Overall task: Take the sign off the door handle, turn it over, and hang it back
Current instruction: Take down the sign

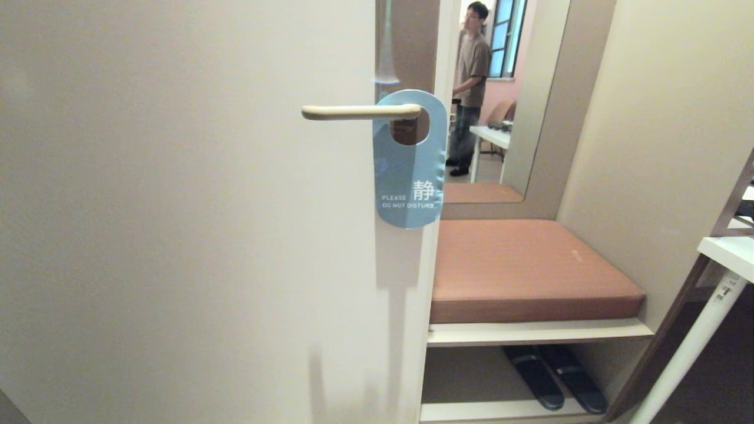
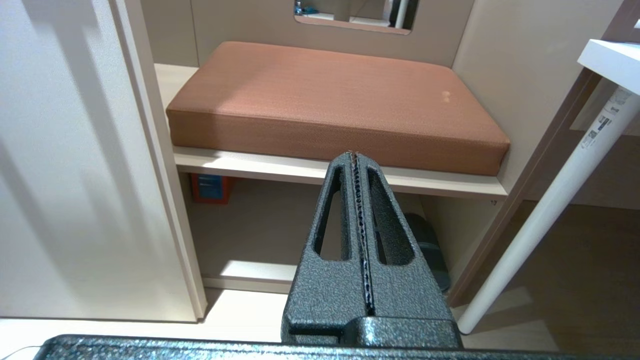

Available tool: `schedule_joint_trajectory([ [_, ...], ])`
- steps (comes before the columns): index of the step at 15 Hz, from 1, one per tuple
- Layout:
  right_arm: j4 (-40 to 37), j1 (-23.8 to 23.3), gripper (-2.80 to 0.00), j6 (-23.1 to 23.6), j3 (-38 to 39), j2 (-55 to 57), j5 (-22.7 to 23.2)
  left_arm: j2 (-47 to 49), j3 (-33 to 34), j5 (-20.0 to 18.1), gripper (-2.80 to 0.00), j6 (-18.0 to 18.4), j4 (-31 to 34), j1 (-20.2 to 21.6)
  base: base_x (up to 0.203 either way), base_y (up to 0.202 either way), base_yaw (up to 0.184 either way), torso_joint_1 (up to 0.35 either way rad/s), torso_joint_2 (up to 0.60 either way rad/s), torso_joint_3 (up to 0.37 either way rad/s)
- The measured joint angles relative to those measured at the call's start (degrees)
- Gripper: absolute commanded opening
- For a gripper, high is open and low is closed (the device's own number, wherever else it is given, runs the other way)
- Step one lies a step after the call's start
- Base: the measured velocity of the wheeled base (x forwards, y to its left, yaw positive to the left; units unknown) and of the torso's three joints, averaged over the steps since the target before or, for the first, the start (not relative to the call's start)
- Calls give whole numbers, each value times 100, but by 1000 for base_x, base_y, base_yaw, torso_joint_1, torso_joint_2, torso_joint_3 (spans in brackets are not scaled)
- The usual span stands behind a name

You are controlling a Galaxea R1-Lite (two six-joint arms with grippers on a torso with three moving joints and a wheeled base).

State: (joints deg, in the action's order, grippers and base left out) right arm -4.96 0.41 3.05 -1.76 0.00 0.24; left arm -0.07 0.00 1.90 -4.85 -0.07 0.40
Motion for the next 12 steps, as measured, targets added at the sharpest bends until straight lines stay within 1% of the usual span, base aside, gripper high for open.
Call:
schedule_joint_trajectory([
  [12,-2,0,-280,56,0,0,17,0,0,-1,-280,3,0,-2,0,0,0,0,0,0],
])
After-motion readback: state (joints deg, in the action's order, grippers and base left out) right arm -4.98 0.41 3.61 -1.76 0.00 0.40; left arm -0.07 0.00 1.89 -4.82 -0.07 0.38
